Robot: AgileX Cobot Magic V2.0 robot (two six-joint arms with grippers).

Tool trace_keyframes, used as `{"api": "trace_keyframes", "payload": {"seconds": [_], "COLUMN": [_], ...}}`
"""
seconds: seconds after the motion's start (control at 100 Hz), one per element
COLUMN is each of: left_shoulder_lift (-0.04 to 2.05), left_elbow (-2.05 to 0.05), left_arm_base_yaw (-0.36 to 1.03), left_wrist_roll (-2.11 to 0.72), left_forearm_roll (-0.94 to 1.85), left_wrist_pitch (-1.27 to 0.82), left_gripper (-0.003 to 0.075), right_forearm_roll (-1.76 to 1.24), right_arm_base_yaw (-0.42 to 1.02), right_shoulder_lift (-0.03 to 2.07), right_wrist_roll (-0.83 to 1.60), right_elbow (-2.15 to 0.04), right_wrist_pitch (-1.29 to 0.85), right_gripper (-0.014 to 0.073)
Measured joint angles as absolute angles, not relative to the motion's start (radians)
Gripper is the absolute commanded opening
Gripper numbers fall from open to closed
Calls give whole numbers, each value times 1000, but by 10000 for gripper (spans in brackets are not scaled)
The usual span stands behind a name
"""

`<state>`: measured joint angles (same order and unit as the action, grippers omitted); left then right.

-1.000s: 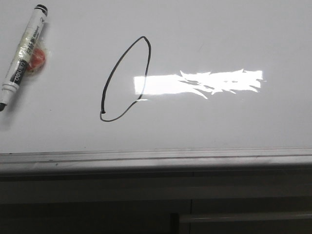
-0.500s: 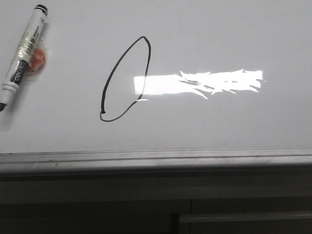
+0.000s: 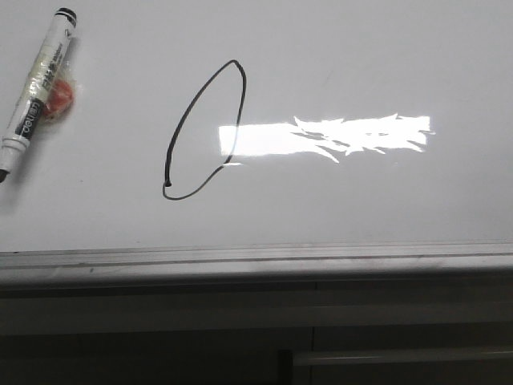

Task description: Write number 0 on whiteboard

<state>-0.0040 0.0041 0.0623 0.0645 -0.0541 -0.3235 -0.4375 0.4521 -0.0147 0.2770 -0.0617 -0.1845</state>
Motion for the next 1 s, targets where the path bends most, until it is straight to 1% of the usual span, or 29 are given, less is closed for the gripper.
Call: {"api": "trace_keyframes", "payload": {"seconds": [0.14, 0.26, 0.36, 0.58, 0.67, 0.77, 0.92, 1.0], "left_shoulder_lift": [-4, -4, -4, -4, -4, -4, -4, -4], "left_elbow": [4, 4, 4, 4, 4, 4, 4, 4], "left_arm_base_yaw": [62, 62, 62, 62, 62, 62, 62, 62], "left_wrist_roll": [64, 64, 64, 64, 64, 64, 64, 64], "left_forearm_roll": [-54, -54, -54, -52, -52, -52, -52, -52], "left_wrist_pitch": [-323, -323, -323, -323, -323, -323, -323, -323], "left_gripper": [-20, -20, -20, -20, -20, -20, -20, -20], "right_forearm_roll": [-170, -12, 46, 85, 97, 103, 95, 91], "right_arm_base_yaw": [365, 293, 216, -52, -134, -172, -176, -176], "right_shoulder_lift": [-15, -15, -15, -15, -15, -15, -15, -15], "right_wrist_roll": [-42, -145, -167, -173, -173, -140, -91, -77], "right_elbow": [13, 13, 13, 13, 13, 13, 13, 13], "right_wrist_pitch": [-197, -216, -216, -214, -216, -227, -314, -316], "right_gripper": [-69, -69, -69, -69, -69, -69, -69, -69]}}
